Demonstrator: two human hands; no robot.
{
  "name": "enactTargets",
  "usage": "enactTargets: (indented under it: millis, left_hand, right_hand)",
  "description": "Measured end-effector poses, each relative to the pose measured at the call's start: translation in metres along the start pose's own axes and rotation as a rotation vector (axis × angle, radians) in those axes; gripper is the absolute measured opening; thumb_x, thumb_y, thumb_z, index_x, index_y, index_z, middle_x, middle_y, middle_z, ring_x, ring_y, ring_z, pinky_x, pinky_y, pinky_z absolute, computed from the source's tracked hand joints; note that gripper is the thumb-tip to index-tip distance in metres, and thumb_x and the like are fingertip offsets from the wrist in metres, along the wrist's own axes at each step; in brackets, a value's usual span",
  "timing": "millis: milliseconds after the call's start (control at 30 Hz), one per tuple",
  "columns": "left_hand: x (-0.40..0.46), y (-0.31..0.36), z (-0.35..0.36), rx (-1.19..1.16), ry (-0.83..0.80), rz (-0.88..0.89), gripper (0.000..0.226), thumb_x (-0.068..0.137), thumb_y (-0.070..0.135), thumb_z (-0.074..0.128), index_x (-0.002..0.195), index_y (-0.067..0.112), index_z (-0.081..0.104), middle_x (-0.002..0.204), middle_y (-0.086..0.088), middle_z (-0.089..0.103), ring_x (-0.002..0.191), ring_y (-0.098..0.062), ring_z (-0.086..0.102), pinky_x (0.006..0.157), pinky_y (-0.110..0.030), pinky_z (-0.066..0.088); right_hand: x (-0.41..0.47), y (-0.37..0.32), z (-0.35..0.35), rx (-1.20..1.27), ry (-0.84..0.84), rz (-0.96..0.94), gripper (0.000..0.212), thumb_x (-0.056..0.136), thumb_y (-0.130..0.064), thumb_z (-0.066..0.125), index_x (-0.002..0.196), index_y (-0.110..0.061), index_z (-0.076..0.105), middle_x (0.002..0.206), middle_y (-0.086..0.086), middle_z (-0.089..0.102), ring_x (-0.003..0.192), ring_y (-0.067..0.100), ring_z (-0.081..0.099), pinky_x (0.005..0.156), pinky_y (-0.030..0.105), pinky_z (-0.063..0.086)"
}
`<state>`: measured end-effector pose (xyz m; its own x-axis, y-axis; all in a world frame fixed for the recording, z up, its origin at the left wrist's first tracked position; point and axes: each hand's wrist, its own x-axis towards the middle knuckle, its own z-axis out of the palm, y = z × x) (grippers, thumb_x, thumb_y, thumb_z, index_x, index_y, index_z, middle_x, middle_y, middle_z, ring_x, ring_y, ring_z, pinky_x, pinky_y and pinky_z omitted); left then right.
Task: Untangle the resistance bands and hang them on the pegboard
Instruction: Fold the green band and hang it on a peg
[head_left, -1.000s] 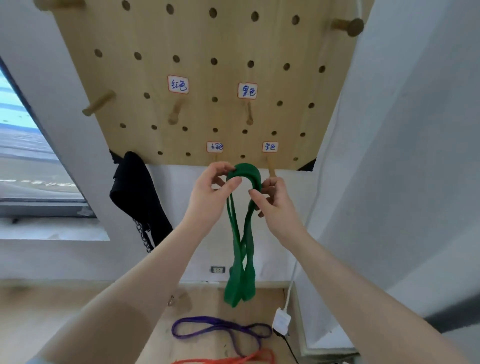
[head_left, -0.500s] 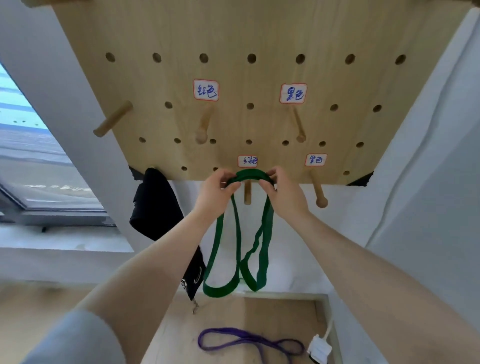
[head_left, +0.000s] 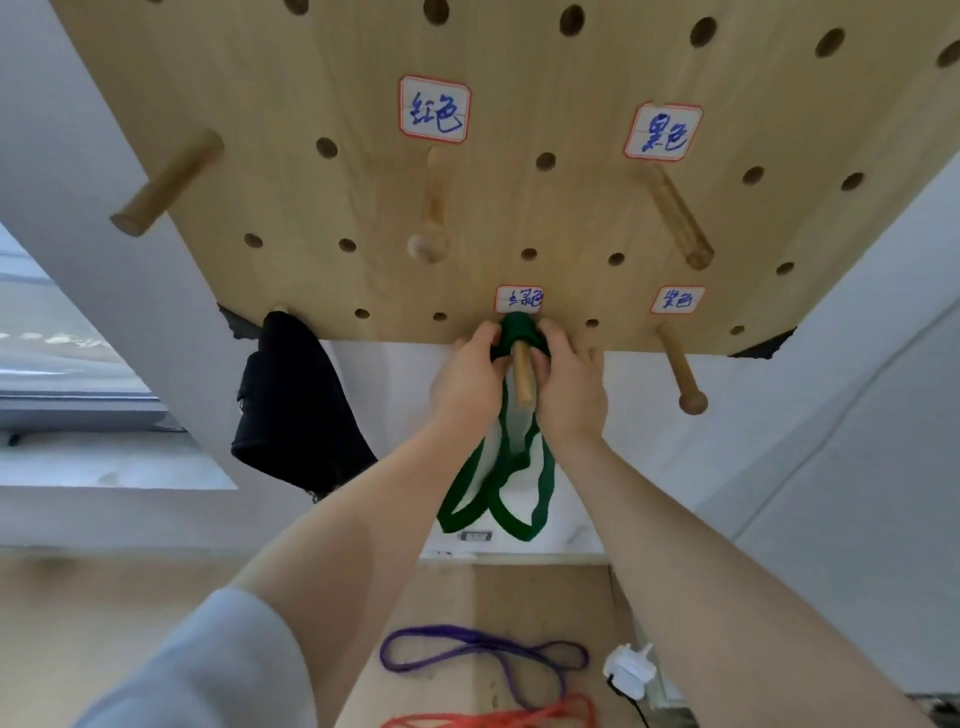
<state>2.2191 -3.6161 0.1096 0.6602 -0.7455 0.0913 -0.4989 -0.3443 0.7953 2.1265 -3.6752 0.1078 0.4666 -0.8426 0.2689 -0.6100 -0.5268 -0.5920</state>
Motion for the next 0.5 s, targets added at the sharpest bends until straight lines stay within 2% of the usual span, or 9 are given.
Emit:
enactTargets:
  millis: [67, 167, 233, 300, 367, 433, 500]
  left_hand:
    - [-0.004, 0.002, 0.002, -0.153, 0.031, -0.076, 0.017, 0.096, 0.022, 0.045, 0.111, 0.025, 0.052, 0.119, -0.007, 0.054, 0.095, -0.015, 0.054, 0.079, -0.025, 0.043]
    - [-0.023, -0.005, -0.005, -0.198, 0.026, -0.152, 0.038, 0.096, 0.025, 0.049, 0.134, 0.024, 0.045, 0.136, -0.007, 0.038, 0.114, -0.023, 0.051, 0.099, -0.028, 0.038]
    - [-0.049, -0.022, -0.009, -0.181, -0.003, -0.222, 0.052, 0.095, 0.028, 0.05, 0.143, 0.026, 0.03, 0.13, -0.001, 0.042, 0.111, -0.023, 0.053, 0.097, -0.032, 0.041]
    - [-0.088, -0.051, -0.008, -0.208, -0.059, -0.339, 0.054, 0.095, 0.024, 0.05, 0.144, 0.026, 0.026, 0.112, 0.006, 0.052, 0.1, -0.023, 0.058, 0.086, -0.034, 0.048]
    - [-0.13, -0.091, -0.004, -0.168, -0.102, -0.494, 0.049, 0.095, 0.019, 0.049, 0.141, 0.019, 0.033, 0.101, 0.006, 0.058, 0.091, -0.023, 0.06, 0.077, -0.032, 0.049]
    - [-0.173, -0.131, -0.003, -0.118, -0.117, -0.651, 0.041, 0.093, 0.016, 0.049, 0.133, 0.014, 0.042, 0.107, -0.004, 0.061, 0.087, -0.024, 0.059, 0.073, -0.031, 0.047]
    - [-0.213, -0.17, -0.005, -0.13, -0.11, -0.793, 0.036, 0.092, 0.013, 0.049, 0.127, 0.009, 0.047, 0.112, -0.012, 0.061, 0.084, -0.026, 0.06, 0.074, -0.032, 0.047]
  right_hand:
    - [0.001, -0.001, -0.003, 0.112, -0.01, 0.03, 0.034, 0.098, -0.029, 0.043, 0.131, -0.027, 0.048, 0.143, 0.012, 0.032, 0.124, 0.029, 0.033, 0.087, 0.028, 0.033]
    - [-0.006, 0.013, -0.013, 0.228, -0.127, -0.046, 0.043, 0.094, -0.023, 0.053, 0.136, -0.023, 0.041, 0.149, 0.011, 0.016, 0.126, 0.024, 0.036, 0.095, 0.023, 0.029]
    - [-0.028, 0.033, -0.01, 0.264, -0.169, -0.032, 0.053, 0.094, -0.024, 0.054, 0.14, -0.018, 0.03, 0.149, 0.006, 0.016, 0.111, 0.019, 0.048, 0.091, 0.024, 0.038]
    - [-0.062, 0.054, 0.005, 0.207, -0.258, 0.018, 0.046, 0.095, -0.023, 0.049, 0.137, -0.013, 0.031, 0.144, 0.006, 0.024, 0.097, 0.023, 0.057, 0.08, 0.031, 0.046]
    - [-0.099, 0.073, 0.032, 0.058, -0.506, -0.02, 0.036, 0.097, -0.021, 0.045, 0.131, -0.009, 0.04, 0.141, 0.008, 0.03, 0.096, 0.027, 0.058, 0.081, 0.033, 0.048]
    - [-0.129, 0.082, 0.061, -0.06, -0.759, -0.096, 0.031, 0.096, -0.02, 0.045, 0.125, -0.008, 0.047, 0.139, 0.009, 0.035, 0.102, 0.027, 0.057, 0.087, 0.034, 0.047]
    - [-0.156, 0.079, 0.088, -0.124, -0.937, -0.123, 0.028, 0.096, -0.02, 0.045, 0.121, -0.01, 0.051, 0.135, 0.009, 0.041, 0.107, 0.026, 0.055, 0.092, 0.035, 0.045]
